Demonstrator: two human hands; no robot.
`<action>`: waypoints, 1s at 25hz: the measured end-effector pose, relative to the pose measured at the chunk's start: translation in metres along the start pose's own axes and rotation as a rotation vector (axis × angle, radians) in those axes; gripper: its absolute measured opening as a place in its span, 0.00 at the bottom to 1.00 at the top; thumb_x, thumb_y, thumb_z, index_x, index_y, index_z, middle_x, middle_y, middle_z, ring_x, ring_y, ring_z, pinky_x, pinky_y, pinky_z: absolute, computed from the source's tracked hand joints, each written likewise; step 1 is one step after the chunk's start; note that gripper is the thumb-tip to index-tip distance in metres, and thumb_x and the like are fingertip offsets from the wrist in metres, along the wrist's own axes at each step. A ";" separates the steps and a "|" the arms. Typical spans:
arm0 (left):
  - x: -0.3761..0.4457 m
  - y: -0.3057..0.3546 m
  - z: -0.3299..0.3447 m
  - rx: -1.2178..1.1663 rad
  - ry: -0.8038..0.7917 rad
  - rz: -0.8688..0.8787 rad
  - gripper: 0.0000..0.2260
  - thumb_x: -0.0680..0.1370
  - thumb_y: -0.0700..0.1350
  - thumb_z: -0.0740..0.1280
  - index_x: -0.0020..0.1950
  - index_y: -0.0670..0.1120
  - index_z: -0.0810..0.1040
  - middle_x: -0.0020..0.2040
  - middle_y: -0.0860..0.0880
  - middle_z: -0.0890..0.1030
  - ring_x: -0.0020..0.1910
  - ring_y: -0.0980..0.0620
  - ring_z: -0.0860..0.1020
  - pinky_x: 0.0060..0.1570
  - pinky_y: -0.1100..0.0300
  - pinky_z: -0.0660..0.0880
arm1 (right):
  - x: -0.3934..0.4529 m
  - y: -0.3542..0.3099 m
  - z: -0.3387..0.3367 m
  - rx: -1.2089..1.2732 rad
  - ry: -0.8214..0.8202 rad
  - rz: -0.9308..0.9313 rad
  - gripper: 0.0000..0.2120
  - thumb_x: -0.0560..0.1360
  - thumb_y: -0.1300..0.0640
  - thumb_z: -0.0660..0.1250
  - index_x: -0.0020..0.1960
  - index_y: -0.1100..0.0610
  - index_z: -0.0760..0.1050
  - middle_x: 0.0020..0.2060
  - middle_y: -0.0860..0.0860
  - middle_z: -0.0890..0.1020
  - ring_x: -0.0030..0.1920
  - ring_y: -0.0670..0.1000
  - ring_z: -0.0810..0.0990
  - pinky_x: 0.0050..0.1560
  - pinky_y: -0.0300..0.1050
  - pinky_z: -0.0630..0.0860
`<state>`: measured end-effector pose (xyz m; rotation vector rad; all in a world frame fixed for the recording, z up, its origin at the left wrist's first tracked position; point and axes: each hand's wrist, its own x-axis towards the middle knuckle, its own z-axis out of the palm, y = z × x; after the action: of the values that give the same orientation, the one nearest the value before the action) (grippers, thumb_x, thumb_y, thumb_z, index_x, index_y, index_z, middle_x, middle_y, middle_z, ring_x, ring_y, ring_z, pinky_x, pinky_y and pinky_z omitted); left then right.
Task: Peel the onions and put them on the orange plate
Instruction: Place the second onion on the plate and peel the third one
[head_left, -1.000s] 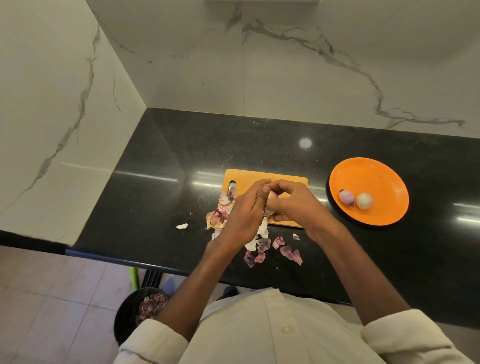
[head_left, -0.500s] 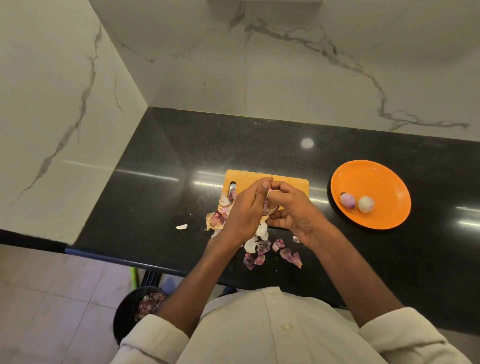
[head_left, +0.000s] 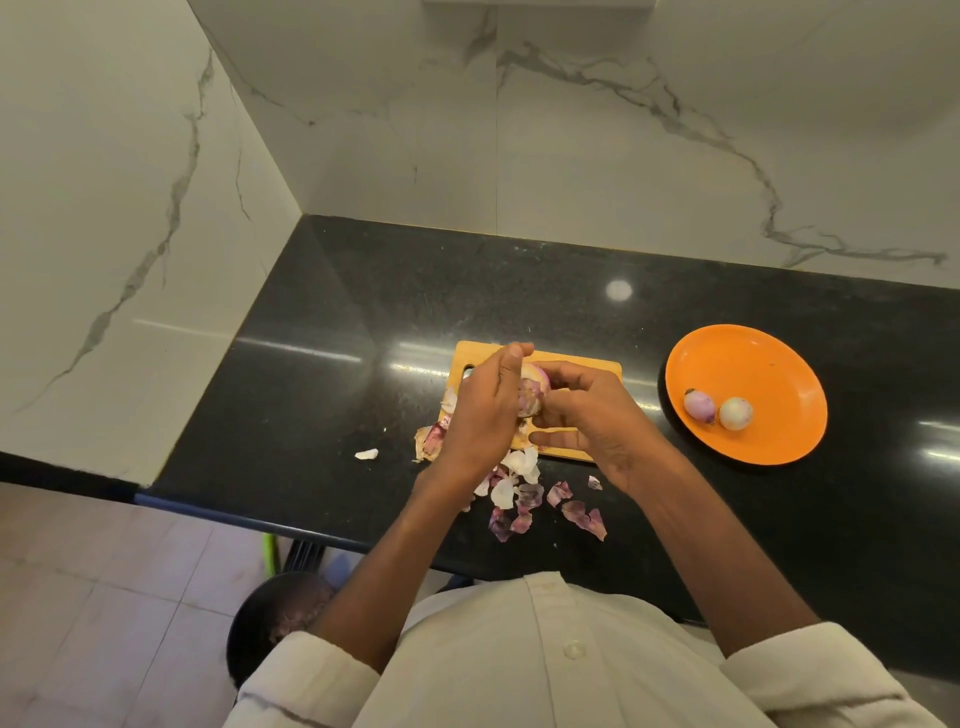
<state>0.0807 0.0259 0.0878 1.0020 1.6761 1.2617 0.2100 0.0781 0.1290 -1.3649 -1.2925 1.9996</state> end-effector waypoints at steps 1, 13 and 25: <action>0.000 0.000 -0.003 -0.093 0.027 -0.052 0.21 0.90 0.55 0.53 0.68 0.45 0.80 0.49 0.48 0.86 0.46 0.52 0.84 0.44 0.58 0.82 | 0.000 -0.002 -0.002 0.029 -0.040 -0.021 0.15 0.80 0.67 0.69 0.62 0.54 0.84 0.54 0.57 0.86 0.47 0.54 0.86 0.45 0.47 0.85; -0.017 -0.008 0.003 -0.245 0.045 -0.082 0.19 0.89 0.58 0.55 0.63 0.50 0.81 0.57 0.40 0.84 0.55 0.42 0.85 0.56 0.39 0.84 | -0.002 0.013 0.019 -0.598 0.348 -0.418 0.11 0.72 0.54 0.78 0.53 0.48 0.81 0.45 0.41 0.83 0.39 0.45 0.86 0.40 0.45 0.86; -0.027 -0.003 0.008 -0.342 -0.026 -0.073 0.18 0.90 0.51 0.54 0.67 0.43 0.79 0.60 0.41 0.84 0.58 0.46 0.85 0.56 0.51 0.84 | 0.003 0.014 0.005 -0.625 0.328 -0.422 0.14 0.74 0.64 0.77 0.51 0.50 0.77 0.47 0.44 0.82 0.44 0.48 0.85 0.40 0.48 0.86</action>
<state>0.0978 0.0033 0.0867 0.7413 1.4023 1.4203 0.2064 0.0707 0.1165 -1.4296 -1.9268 1.0778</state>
